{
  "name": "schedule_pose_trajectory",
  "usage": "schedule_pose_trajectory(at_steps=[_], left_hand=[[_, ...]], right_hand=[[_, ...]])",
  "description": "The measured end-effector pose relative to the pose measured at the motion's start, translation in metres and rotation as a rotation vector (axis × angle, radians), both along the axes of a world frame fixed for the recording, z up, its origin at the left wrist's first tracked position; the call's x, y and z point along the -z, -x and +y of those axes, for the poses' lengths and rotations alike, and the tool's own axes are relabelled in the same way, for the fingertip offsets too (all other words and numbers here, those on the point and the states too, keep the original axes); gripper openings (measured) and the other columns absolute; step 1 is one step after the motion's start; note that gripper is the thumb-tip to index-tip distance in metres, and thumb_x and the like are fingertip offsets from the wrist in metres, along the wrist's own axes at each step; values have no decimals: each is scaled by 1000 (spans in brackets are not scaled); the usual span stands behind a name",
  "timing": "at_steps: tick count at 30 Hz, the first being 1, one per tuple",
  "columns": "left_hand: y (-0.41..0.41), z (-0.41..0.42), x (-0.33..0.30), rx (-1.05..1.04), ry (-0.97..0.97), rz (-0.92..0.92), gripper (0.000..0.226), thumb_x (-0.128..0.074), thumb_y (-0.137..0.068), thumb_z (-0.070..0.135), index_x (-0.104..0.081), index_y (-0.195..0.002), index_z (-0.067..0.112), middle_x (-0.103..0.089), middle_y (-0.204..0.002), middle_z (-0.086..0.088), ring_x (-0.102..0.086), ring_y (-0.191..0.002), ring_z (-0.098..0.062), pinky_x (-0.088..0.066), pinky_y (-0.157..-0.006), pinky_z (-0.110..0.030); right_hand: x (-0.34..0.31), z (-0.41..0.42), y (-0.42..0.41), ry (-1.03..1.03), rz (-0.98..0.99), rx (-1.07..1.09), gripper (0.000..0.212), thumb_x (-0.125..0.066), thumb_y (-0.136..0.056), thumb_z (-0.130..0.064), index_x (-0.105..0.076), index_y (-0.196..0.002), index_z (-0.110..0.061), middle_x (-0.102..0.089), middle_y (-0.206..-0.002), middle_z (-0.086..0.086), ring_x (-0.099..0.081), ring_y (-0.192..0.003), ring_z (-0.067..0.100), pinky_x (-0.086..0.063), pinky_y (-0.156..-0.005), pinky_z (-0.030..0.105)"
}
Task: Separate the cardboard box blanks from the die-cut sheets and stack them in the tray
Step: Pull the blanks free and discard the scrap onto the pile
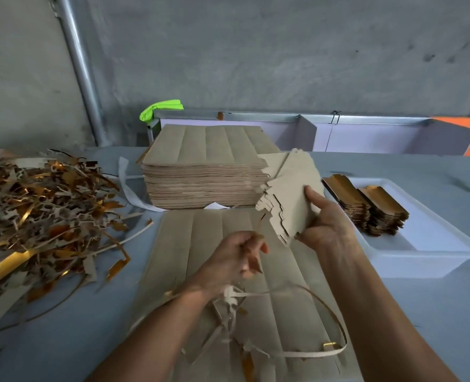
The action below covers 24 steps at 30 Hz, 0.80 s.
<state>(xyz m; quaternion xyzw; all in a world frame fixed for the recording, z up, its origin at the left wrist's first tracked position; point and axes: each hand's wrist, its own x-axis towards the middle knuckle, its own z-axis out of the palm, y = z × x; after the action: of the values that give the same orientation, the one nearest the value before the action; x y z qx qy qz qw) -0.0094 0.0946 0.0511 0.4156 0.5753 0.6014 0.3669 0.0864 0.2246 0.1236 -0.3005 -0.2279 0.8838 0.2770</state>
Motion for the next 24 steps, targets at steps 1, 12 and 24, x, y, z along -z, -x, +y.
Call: schedule_pose_trajectory(at_steps=[1, 12, 24], left_hand=[[8, -6, 0, -47, -3, -29, 23, -50, -95, 12, -53, -73, 9, -46, -60, -1, -34, -45, -10, -27, -40, -17], [82, -37, -2, -297, 567, 774, 51, -63, -89, 16, -38, -131, 0, -49, -119, -12, -50, -112, -28, -43, -92, -32], [31, -48, 26, 328, 1017, 922, 98, -67, -82, 43, 5, -148, 43, 16, -157, -3, 12, -144, -31, -8, -116, -53]], right_hand=[[3, 4, -5, 5, 14, 10, 18, -65, -86, -16, -66, -103, -9, -71, -101, 8, -67, -93, 26, -52, -70, 47], [24, 21, -31, -36, -3, 104, 32, -62, -89, -18, -61, -121, -12, -69, -100, 6, -63, -109, 22, -50, -73, 44], [56, 17, -42, -80, -148, 41, 35, -62, -88, -18, -59, -123, -10, -63, -124, 8, -61, -111, 25, -49, -74, 47]])
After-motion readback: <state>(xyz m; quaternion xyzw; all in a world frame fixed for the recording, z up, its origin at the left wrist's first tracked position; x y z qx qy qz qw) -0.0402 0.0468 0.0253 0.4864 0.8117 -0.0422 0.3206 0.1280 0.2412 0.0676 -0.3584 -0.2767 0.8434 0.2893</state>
